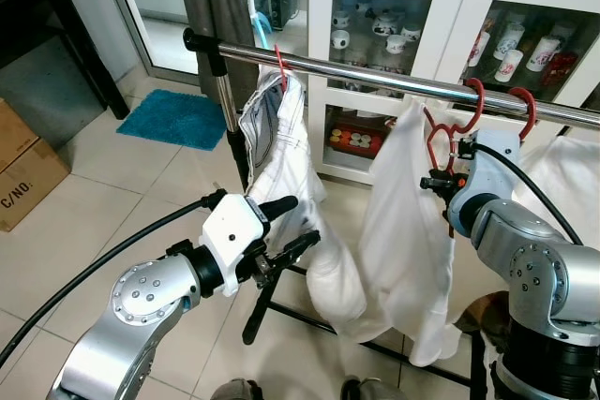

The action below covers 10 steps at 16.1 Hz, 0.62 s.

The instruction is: Hang hanger

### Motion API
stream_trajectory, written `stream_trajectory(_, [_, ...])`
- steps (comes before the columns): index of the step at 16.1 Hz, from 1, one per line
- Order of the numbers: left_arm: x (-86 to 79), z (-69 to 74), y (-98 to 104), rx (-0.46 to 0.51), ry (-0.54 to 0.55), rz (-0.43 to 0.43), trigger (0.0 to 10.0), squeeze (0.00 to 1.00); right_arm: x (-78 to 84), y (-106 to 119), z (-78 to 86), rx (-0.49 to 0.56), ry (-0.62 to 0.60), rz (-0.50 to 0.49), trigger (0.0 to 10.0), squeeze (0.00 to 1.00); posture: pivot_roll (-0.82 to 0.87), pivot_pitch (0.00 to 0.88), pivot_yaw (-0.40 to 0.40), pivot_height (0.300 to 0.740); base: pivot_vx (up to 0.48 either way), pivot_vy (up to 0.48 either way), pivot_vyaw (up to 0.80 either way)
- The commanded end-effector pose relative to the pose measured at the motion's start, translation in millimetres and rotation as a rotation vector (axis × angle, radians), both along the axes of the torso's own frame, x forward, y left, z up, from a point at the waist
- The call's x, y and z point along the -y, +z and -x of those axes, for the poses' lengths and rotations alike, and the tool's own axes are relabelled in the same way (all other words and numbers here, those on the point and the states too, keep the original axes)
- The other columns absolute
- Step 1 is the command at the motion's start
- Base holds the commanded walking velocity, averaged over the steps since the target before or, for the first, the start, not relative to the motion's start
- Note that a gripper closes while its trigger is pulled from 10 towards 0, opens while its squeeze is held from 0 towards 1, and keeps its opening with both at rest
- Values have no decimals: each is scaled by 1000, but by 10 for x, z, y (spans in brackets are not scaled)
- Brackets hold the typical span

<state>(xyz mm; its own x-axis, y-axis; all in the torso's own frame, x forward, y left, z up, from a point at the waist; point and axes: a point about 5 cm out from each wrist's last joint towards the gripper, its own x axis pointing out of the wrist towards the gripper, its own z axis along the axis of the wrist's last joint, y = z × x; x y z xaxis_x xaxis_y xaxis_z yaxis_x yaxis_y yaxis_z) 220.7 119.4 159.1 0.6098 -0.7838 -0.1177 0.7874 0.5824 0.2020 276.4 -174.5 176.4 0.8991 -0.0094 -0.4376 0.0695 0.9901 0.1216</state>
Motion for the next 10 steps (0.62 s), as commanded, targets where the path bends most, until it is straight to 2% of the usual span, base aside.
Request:
stream_trajectory(1, [-3, 17, 19, 9, -8, -8, 10000, 0, 2, 31, 5, 22, -4, -9, 0, 0, -64, 88, 32, 740, 0, 0, 0])
stream_trajectory(7, [-17, 13, 11, 15, 1, -10, 10000, 0, -66, 93, -2, 89, 43, -21, 0, 0, -64, 93, 33, 740, 0, 0, 0])
stream_trajectory(8, [-36, -8, -6, 29, 33, -19, 10000, 4, -72, 126, 5, 140, 75, 23, 0, 0, -66, 95, 33, 740, 0, 0, 0])
stream_trajectory(10, [-136, -76, -106, 27, 183, -55, 10000, 0, -59, 118, 103, 183, 112, 138, 0, 0, -67, 105, 29, 740, 0, 0, 0])
